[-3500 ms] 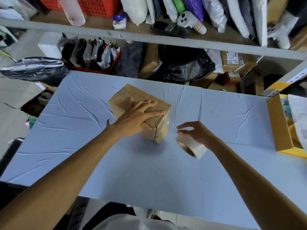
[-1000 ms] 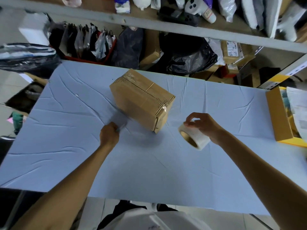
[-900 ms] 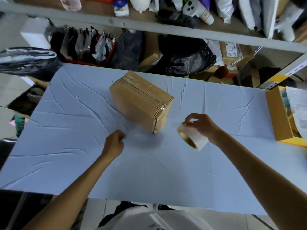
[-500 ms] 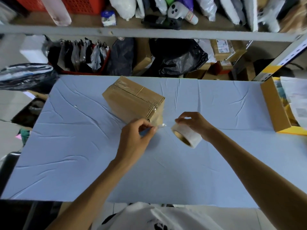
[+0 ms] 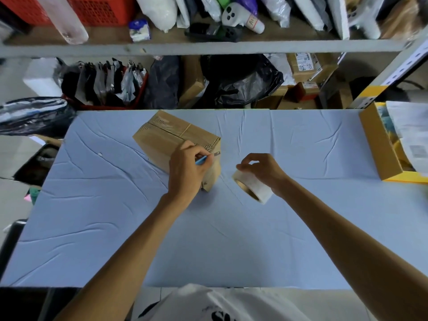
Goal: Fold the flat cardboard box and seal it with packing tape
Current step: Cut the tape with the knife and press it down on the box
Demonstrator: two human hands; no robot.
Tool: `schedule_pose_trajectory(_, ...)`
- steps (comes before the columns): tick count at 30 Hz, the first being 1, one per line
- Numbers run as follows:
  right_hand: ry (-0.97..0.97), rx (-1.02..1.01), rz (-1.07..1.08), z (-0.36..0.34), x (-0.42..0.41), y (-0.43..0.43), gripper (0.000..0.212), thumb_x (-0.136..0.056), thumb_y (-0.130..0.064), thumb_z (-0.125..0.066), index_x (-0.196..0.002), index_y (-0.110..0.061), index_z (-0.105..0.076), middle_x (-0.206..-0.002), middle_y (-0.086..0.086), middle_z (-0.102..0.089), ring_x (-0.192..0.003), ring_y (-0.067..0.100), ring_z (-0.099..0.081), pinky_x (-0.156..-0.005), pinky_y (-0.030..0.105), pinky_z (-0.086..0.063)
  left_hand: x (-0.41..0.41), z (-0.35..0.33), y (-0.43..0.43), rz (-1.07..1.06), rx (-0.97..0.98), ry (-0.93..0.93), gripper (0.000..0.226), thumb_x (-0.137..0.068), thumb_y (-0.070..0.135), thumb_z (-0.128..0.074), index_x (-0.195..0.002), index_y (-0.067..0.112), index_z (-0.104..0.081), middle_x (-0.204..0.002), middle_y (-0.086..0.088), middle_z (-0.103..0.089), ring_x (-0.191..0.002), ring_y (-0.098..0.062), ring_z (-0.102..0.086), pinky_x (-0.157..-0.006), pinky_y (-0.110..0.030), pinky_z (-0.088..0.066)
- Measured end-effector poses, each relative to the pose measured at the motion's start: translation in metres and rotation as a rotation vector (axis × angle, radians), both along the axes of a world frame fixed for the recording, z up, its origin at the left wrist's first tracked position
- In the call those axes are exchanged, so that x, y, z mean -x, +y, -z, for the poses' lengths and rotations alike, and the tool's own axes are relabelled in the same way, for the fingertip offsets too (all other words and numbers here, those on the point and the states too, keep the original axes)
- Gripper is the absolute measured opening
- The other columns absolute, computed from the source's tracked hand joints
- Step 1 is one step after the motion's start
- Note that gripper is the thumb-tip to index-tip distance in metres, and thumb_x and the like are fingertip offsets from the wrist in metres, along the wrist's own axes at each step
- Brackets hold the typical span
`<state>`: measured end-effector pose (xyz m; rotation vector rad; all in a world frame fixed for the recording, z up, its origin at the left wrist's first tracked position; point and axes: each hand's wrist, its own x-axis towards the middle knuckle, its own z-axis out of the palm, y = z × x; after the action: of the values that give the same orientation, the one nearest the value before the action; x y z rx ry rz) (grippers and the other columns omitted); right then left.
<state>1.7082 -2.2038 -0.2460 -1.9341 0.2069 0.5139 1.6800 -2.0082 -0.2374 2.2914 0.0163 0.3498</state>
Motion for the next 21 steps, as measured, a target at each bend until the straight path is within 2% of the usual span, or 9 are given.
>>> schedule_pose_trajectory(2,0.003,0.001,-0.008,0.002,0.0,0.0,0.018,-0.082,-0.02,-0.074,-0.087,-0.003,-0.07,-0.066,-0.006,-0.06,-0.058,0.008,-0.05,-0.043,0.004,-0.033,-0.003,0.003,-0.001,0.008,-0.024,-0.012,0.014,-0.078,0.016,-0.074,-0.069,0.007,-0.068,-0.097,-0.004,-0.053,-0.089,-0.017,-0.054,-0.07,-0.023,-0.047)
schedule_pose_trajectory(4,0.006,-0.002,-0.006,0.003,0.0,0.0,0.014,-0.081,-0.02,-0.074,-0.083,-0.007,-0.069,-0.064,-0.007,-0.06,-0.056,0.007,-0.05,-0.043,0.005,-0.034,-0.006,0.005,-0.002,0.024,-0.026,0.007,0.017,-0.078,0.013,-0.074,-0.066,0.006,-0.066,-0.11,-0.006,-0.053,-0.101,-0.017,-0.052,-0.078,-0.024,-0.045)
schedule_pose_trajectory(6,0.005,-0.003,-0.003,0.005,0.0,0.0,0.013,-0.081,-0.02,-0.075,-0.081,-0.009,-0.069,-0.063,-0.008,-0.06,-0.054,0.004,-0.051,-0.045,0.005,-0.034,-0.009,0.005,-0.003,0.042,-0.023,0.04,0.018,-0.079,0.013,-0.073,-0.066,0.006,-0.063,-0.116,-0.006,-0.055,-0.105,-0.015,-0.052,-0.08,-0.025,-0.044)
schedule_pose_trajectory(9,0.006,-0.009,-0.006,0.005,0.0,0.001,0.013,-0.081,-0.02,-0.075,-0.081,-0.009,-0.069,-0.062,-0.011,-0.059,-0.046,-0.005,-0.051,-0.046,0.003,-0.034,-0.013,0.007,-0.006,0.049,-0.032,0.061,0.018,-0.079,0.012,-0.072,-0.066,0.008,-0.061,-0.116,-0.005,-0.058,-0.101,-0.01,-0.052,-0.075,-0.01,-0.038)
schedule_pose_trajectory(11,0.006,0.001,-0.02,0.004,0.0,0.001,0.013,-0.081,-0.022,-0.075,-0.081,-0.01,-0.069,-0.062,-0.011,-0.059,-0.049,-0.003,-0.051,-0.049,0.007,-0.036,-0.015,0.008,-0.01,0.058,-0.058,0.062,0.018,-0.078,0.01,-0.073,-0.066,0.009,-0.06,-0.111,-0.005,-0.06,-0.098,-0.013,-0.057,-0.07,-0.005,-0.035)
schedule_pose_trajectory(14,0.008,0.017,-0.036,0.002,0.0,0.001,0.013,-0.081,-0.023,-0.075,-0.079,-0.012,-0.068,-0.065,-0.009,-0.059,-0.058,0.005,-0.05,-0.055,0.016,-0.036,-0.018,0.008,-0.014,0.065,-0.085,0.099,0.016,-0.076,0.007,-0.074,-0.066,0.008,-0.061,-0.112,-0.006,-0.06,-0.096,-0.015,-0.058,-0.067,-0.006,-0.036)
schedule_pose_trajectory(18,0.001,-0.001,-0.034,0.001,-0.002,0.0,0.013,-0.081,-0.022,-0.074,-0.078,-0.012,-0.068,-0.069,-0.007,-0.06,-0.063,0.007,-0.053,-0.058,0.017,-0.037,-0.021,0.006,-0.01,0.081,-0.096,0.106,0.013,-0.074,0.005,-0.075,-0.067,0.007,-0.064,-0.114,-0.005,-0.059,-0.092,-0.012,-0.057,-0.068,-0.013,-0.042)
schedule_pose_trajectory(21,-0.004,0.005,-0.058,0.0,-0.003,-0.001,0.013,-0.082,-0.022,-0.074,-0.079,-0.011,-0.068,-0.065,-0.008,-0.058,-0.061,0.007,-0.05,-0.057,0.016,-0.035,-0.022,0.005,-0.008,0.077,-0.11,0.117,0.01,-0.074,0.006,-0.075,-0.069,0.004,-0.067,-0.114,-0.006,-0.059,-0.092,-0.012,-0.056,-0.07,-0.017,-0.043)
